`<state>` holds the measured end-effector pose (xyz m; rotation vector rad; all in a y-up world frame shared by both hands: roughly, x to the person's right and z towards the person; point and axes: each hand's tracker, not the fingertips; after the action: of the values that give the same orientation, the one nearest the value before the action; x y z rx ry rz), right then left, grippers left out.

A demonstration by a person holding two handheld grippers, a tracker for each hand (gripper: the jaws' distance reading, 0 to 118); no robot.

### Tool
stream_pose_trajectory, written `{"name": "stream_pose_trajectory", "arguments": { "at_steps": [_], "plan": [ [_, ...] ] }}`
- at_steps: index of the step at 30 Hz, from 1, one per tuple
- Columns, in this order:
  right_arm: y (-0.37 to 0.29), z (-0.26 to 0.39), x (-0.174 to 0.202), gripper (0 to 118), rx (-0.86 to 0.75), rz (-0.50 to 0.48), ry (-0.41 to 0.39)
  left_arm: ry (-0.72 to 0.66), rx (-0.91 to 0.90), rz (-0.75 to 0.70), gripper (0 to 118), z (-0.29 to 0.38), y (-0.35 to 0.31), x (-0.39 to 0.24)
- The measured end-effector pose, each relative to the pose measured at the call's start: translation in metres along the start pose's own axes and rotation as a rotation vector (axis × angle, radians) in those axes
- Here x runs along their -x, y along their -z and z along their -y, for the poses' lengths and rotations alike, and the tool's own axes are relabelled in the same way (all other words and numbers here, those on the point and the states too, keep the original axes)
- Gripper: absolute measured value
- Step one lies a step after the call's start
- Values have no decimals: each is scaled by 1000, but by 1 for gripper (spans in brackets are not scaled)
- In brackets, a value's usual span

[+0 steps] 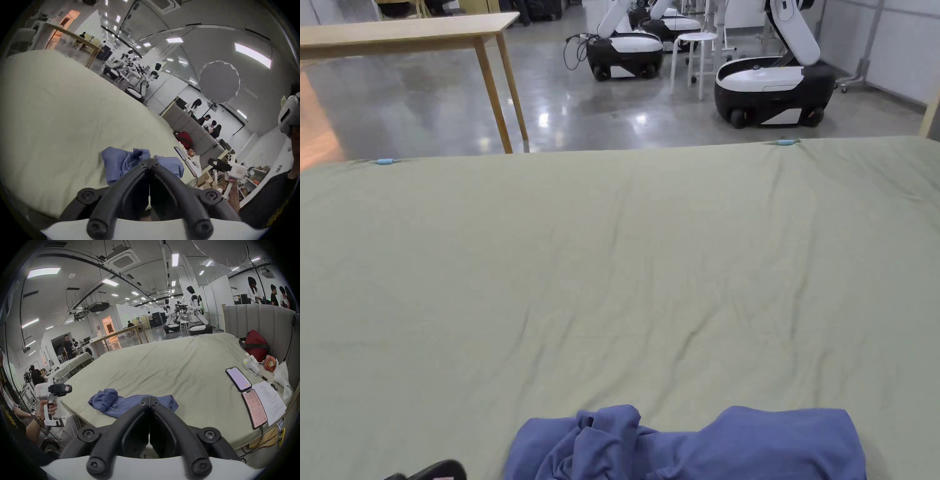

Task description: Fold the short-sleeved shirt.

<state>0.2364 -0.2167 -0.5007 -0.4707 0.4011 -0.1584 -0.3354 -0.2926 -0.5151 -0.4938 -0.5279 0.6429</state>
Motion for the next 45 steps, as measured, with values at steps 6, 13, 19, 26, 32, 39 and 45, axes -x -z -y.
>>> {"name": "stream_pose_trajectory", "arguments": {
  "at_steps": [6,13,19,26,32,39,45],
  "plan": [
    [-7,1,2,0,-13,8,4,-60,187,-37,0,-1,109,28],
    [-18,2,0,0,-21,31,12,-122,291,40,0,22,174,37],
    [-13,6,-2,0,-6,36,14,-124,382,109,0,44,205,16],
    [-9,8,0,0,12,35,9,-111,384,72,0,45,210,15],
    [-7,3,1,0,-2,22,3,-51,232,208,0,9,135,-13],
    [5,0,6,0,-20,-24,-7,-14,94,212,0,26,1,-29],
    [19,-3,12,0,10,-44,-25,-35,97,53,0,32,-20,-7]
  ]
}}
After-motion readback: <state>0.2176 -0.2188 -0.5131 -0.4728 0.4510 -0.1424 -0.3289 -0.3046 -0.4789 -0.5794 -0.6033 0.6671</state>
